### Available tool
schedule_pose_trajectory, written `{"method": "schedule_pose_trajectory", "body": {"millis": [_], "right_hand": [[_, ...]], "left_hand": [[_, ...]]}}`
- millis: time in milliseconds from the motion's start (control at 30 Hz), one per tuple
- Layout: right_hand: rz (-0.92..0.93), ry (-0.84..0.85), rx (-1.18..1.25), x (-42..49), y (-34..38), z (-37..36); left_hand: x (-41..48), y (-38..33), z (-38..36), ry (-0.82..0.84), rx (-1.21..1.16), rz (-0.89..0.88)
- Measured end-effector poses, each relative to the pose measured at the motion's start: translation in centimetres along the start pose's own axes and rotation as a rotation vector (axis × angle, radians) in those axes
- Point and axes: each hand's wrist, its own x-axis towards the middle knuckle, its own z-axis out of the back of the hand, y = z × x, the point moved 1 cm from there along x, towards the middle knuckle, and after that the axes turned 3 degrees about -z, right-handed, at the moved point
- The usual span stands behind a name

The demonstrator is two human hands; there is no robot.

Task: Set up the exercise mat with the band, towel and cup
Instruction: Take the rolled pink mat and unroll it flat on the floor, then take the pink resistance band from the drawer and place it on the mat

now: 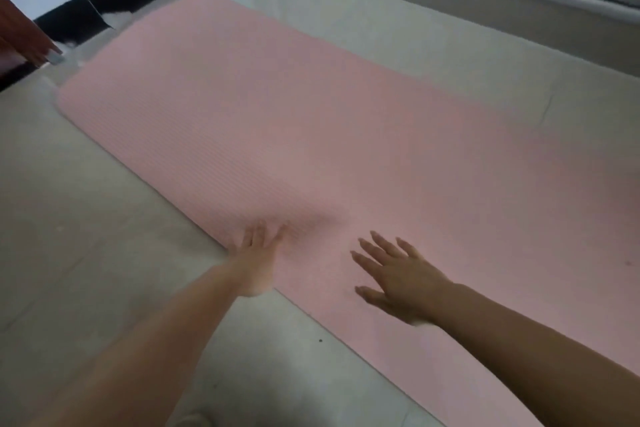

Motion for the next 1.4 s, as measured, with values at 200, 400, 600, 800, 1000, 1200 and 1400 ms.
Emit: {"method": "schedule_pose_trajectory", "body": {"millis": [200, 400, 600, 800, 1000, 1200, 1400], "right_hand": [[-0.145, -0.027, 0.115, -3.5, 0.8, 13.4], [-0.15, -0.021, 0.125, -11.7, 5.1, 25.8], [-0.016, -0.062, 0.001, -25.8, 10.6, 37.4], [0.217, -0.048, -0.068, -37.6, 14.7, 41.9], [0.463, -0.009, -0.184, -47.2, 20.5, 42.1], [0.631, 0.078, -0.278, -53.5, 28.1, 38.0], [0.691, 0.276, -0.273, -59.6, 35.5, 31.4]], "left_hand": [[-6.6, -2.6, 11.2, -0.159, -0.188, -0.027], [-20.2, -6.4, 21.5, -0.378, -0.449, 0.083], [-39.5, -9.2, 31.3, -0.597, -0.479, 0.274], [-54.6, -14.6, 33.0, -0.649, -0.73, 0.523], [-68.7, -19.4, 29.5, -0.713, -0.898, 0.846], [-80.3, -22.0, 22.8, -0.727, -0.906, 1.059], [-88.8, -24.7, 15.0, -0.638, -0.834, 1.326]]}}
